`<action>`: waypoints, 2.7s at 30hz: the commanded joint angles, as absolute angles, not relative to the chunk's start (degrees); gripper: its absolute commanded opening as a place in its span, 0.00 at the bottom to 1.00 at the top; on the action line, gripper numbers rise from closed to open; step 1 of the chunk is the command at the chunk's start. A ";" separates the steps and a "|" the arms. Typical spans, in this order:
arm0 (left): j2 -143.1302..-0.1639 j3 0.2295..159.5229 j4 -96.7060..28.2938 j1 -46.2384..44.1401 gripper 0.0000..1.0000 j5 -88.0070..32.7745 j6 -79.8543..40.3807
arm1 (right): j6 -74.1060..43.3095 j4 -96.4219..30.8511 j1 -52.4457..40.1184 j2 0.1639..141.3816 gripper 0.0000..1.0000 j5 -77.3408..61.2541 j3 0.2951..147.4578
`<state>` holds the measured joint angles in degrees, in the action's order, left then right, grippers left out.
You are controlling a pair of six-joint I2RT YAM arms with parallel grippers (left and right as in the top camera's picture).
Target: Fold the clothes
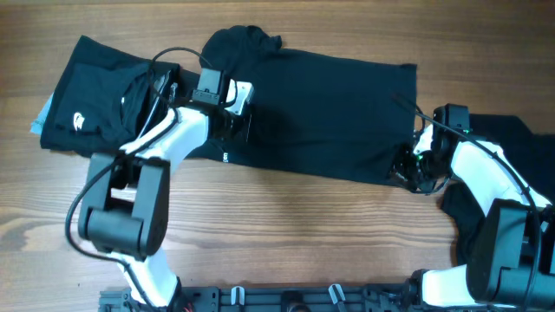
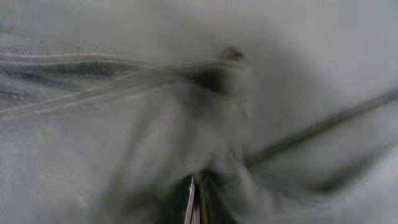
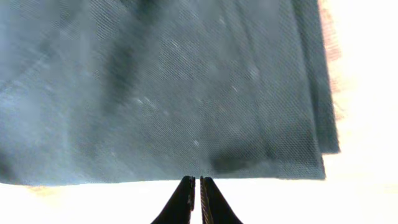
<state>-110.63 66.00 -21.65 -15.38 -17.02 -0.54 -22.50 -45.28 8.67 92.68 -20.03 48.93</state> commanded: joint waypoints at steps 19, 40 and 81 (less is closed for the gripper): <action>-107.33 66.89 -10.07 -12.73 0.19 -9.52 -14.59 | -27.53 -47.68 11.51 93.34 0.05 -1.37 46.06; -96.20 62.54 -47.35 2.74 0.49 -6.37 -18.52 | -23.40 -38.35 12.08 93.67 0.51 -14.87 41.58; -90.63 50.02 -53.47 7.75 0.14 -3.70 -22.65 | -23.99 -52.45 19.97 93.49 0.31 -6.85 46.06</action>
<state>-91.70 49.98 -53.41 7.25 -3.07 -24.47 -24.16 -52.10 19.73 92.58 -10.87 43.81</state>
